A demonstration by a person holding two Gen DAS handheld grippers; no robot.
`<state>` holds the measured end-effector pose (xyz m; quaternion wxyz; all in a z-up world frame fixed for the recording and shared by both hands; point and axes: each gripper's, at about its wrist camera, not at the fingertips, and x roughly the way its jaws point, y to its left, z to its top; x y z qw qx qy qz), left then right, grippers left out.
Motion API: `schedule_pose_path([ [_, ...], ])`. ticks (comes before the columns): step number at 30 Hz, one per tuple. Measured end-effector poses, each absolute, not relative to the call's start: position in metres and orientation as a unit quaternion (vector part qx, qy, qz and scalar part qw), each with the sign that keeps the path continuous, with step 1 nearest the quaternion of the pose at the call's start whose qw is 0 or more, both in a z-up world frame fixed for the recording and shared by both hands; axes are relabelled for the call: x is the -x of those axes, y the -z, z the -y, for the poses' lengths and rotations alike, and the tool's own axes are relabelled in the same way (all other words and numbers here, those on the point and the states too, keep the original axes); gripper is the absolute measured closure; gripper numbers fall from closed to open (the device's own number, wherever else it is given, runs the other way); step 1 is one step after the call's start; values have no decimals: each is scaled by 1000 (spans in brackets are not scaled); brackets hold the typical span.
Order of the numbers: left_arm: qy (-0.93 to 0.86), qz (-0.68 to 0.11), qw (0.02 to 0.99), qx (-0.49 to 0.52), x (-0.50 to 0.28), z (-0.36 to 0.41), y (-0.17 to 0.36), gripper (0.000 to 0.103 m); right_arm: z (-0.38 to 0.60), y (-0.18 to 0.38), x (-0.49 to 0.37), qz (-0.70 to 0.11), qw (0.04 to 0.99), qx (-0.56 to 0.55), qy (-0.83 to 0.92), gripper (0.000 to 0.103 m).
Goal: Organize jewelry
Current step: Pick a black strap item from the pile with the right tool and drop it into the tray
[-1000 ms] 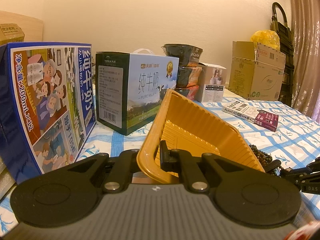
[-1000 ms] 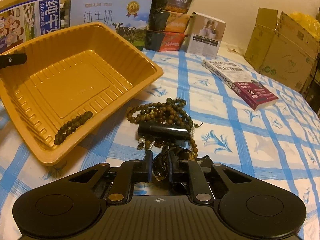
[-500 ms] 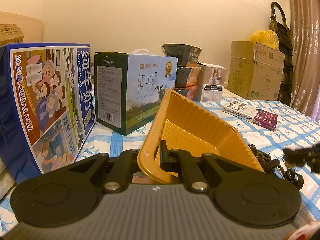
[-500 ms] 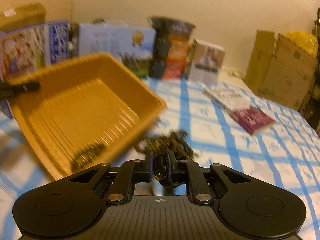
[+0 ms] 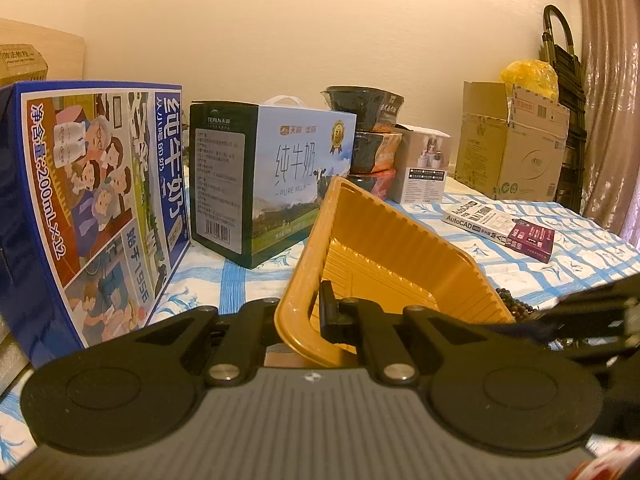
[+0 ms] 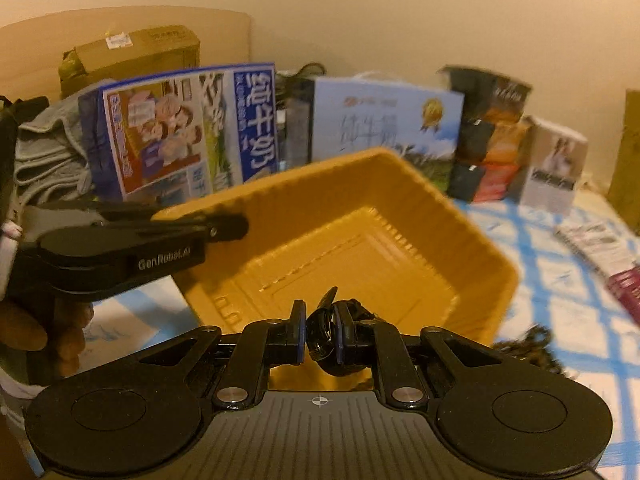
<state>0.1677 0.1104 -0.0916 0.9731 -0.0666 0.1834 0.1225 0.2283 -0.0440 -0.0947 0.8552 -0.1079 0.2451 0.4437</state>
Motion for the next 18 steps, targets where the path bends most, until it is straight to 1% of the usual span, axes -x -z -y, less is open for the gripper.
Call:
schedule_pose_path([
  [4, -123, -185, 973, 69, -167, -111, 93, 96, 40, 104, -233, -257, 855, 92, -441, 89],
  [5, -123, -184, 973, 70, -166, -111, 93, 96, 42, 104, -234, -256, 857, 84, -439, 86],
  [7, -123, -185, 972, 72, -166, -112, 93, 96, 48, 99, -234, -255, 856, 72, -443, 69],
  [8, -123, -186, 972, 72, -166, -112, 94, 96, 51, 97, -233, -254, 857, 67, -442, 56],
  [9, -123, -186, 972, 72, -166, -112, 94, 96, 56, 94, -231, -251, 860, 61, -440, 50],
  [13, -123, -186, 972, 72, -166, -112, 94, 96, 84, 84, -223, -243, 876, 43, -413, 50],
  [18, -123, -186, 972, 72, -166, -112, 94, 96, 136, 86, -221, -267, 898, 14, -349, 50],
])
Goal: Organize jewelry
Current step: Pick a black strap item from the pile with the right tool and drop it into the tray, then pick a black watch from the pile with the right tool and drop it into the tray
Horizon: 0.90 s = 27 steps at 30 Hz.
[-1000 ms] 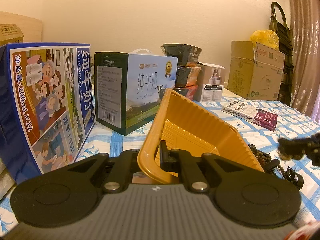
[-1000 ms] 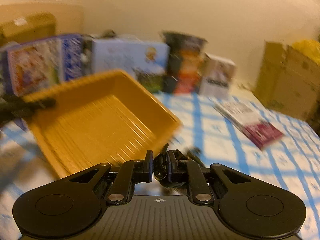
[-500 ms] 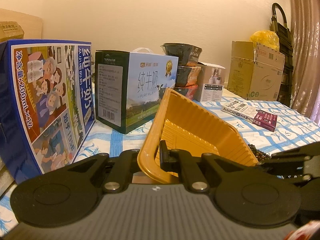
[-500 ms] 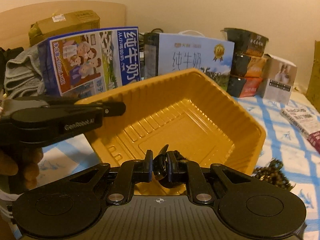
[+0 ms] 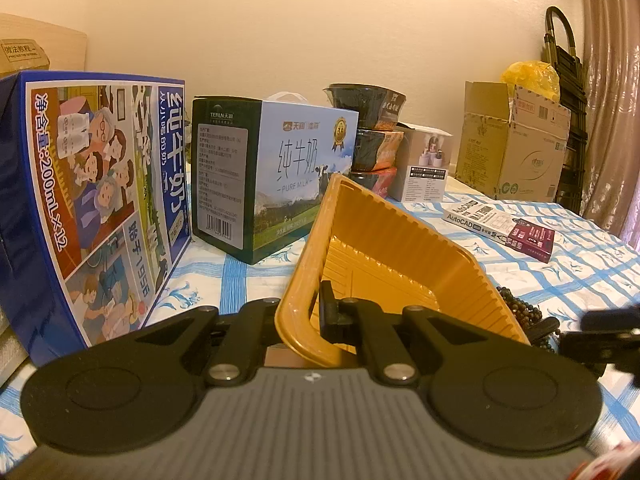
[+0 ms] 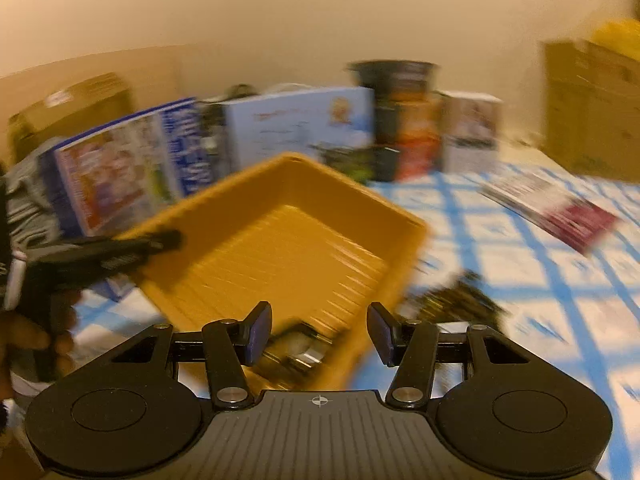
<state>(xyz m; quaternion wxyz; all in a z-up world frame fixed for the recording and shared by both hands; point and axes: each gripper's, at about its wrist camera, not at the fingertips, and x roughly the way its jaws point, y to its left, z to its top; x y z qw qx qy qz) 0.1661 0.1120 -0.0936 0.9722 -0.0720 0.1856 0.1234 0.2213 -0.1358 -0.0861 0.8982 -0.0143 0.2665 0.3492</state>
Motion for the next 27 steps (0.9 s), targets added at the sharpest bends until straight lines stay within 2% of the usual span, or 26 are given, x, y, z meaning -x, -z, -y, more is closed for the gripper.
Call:
schedule_pose_path([
  [9, -125, -185, 972, 70, -167, -111, 93, 96, 208, 109, -239, -325, 917, 7, -230, 50],
  [18, -124, -186, 972, 68, -167, -111, 92, 96, 218, 126, -259, -350, 919, -6, -184, 49],
  [27, -124, -185, 973, 67, -167, -111, 92, 96, 228, 131, -278, -366, 913, -74, -163, 49],
])
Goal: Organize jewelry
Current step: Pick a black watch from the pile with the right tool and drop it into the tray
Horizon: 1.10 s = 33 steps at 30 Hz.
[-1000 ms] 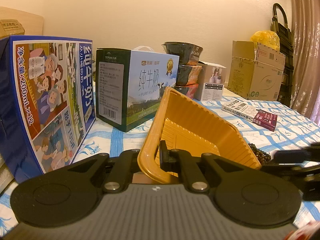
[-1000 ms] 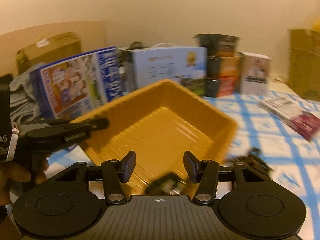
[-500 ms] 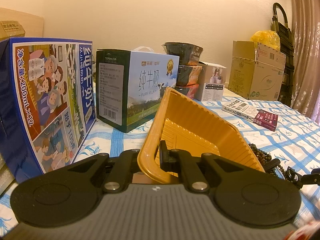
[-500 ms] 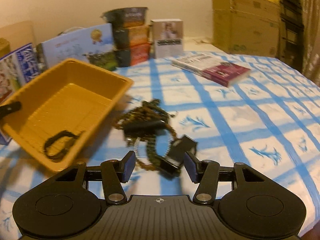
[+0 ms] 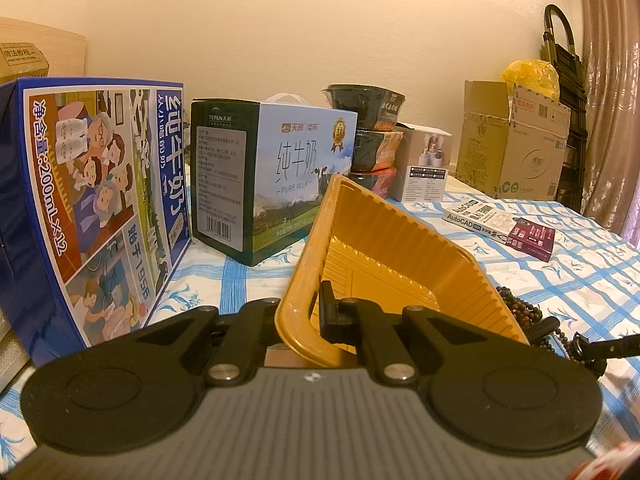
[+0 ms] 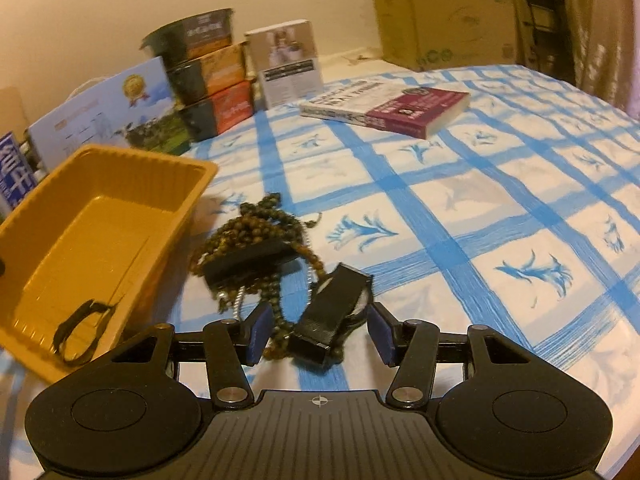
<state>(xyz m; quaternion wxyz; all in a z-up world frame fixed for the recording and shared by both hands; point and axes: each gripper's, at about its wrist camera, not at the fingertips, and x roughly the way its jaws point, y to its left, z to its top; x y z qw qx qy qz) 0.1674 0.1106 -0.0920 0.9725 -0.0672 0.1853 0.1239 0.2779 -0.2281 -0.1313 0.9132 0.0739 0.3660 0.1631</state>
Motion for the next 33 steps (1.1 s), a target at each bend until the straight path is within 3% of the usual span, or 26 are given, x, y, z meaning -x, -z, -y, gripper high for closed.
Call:
schedule_pose_path([
  [2, -124, -185, 972, 68, -167, -111, 92, 96, 229, 132, -280, -366, 913, -80, -161, 51],
  [6, -124, -186, 972, 67, -167, -111, 92, 96, 231, 135, -285, -378, 906, -95, -162, 68],
  [11, -124, -185, 973, 66, -168, -110, 92, 96, 235, 137, -288, -387, 899, -123, -162, 71],
  [15, -124, -185, 973, 66, -168, -110, 92, 96, 237, 135, -287, -384, 899, -129, -167, 82],
  [33, -148, -182, 969, 80, -149, -123, 95, 96, 211, 85, -275, -320, 913, -125, -219, 82],
])
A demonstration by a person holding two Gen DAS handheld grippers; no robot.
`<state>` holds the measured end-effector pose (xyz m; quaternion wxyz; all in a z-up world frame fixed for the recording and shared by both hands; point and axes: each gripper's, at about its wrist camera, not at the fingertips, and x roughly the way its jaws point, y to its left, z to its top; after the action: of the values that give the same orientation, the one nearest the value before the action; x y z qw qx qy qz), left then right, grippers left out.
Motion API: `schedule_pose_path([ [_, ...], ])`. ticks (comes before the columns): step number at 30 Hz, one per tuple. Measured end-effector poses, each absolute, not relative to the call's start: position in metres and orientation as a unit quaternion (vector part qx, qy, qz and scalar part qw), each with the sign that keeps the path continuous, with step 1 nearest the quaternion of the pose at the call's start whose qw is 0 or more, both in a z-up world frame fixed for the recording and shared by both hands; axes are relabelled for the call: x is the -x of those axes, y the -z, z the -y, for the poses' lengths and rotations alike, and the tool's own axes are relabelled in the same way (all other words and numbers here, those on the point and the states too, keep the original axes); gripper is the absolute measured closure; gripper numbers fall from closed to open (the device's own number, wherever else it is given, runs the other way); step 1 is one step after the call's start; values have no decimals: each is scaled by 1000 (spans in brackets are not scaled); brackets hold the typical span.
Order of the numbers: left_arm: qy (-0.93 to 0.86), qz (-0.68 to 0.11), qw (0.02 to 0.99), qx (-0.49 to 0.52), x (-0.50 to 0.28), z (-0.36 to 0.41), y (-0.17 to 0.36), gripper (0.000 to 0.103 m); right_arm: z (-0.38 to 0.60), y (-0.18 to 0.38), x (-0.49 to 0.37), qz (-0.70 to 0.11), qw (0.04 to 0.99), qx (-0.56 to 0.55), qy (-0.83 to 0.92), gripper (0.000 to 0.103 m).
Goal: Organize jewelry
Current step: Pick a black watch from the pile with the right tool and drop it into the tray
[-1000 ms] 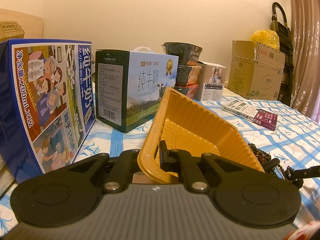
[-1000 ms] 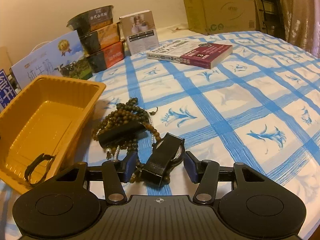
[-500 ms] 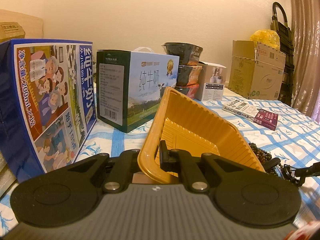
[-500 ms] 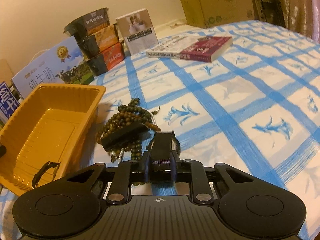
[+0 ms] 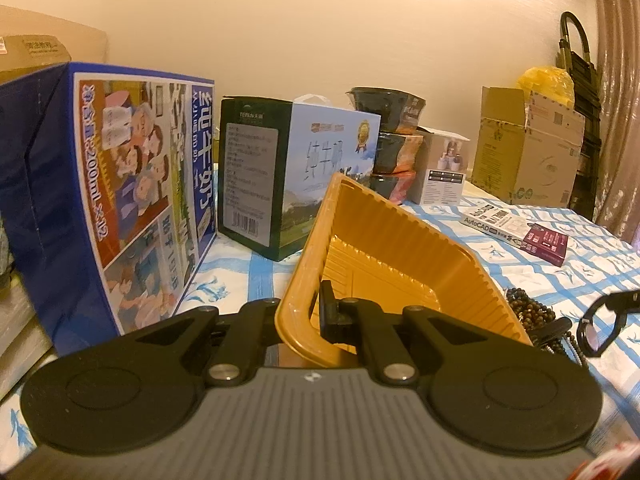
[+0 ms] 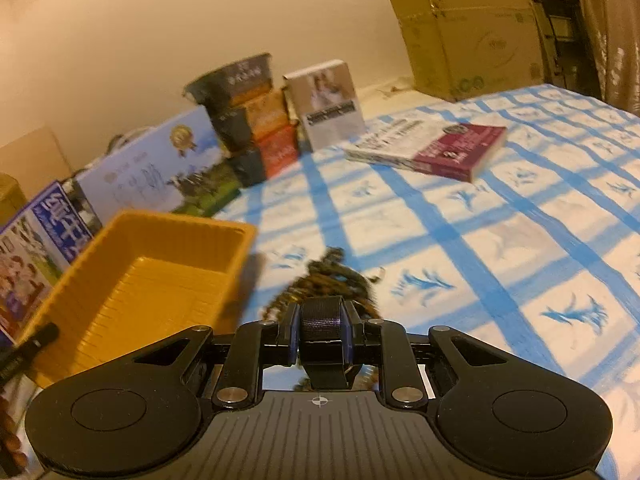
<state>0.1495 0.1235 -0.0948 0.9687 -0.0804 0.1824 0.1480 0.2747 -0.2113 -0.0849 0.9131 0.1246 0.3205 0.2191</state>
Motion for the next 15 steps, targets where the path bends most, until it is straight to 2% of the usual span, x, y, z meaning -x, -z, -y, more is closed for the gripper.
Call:
schedule_pose_path([
  [15, -148, -182, 968, 87, -149, -125, 95, 96, 159, 50, -270, -310, 879, -171, -318, 82],
])
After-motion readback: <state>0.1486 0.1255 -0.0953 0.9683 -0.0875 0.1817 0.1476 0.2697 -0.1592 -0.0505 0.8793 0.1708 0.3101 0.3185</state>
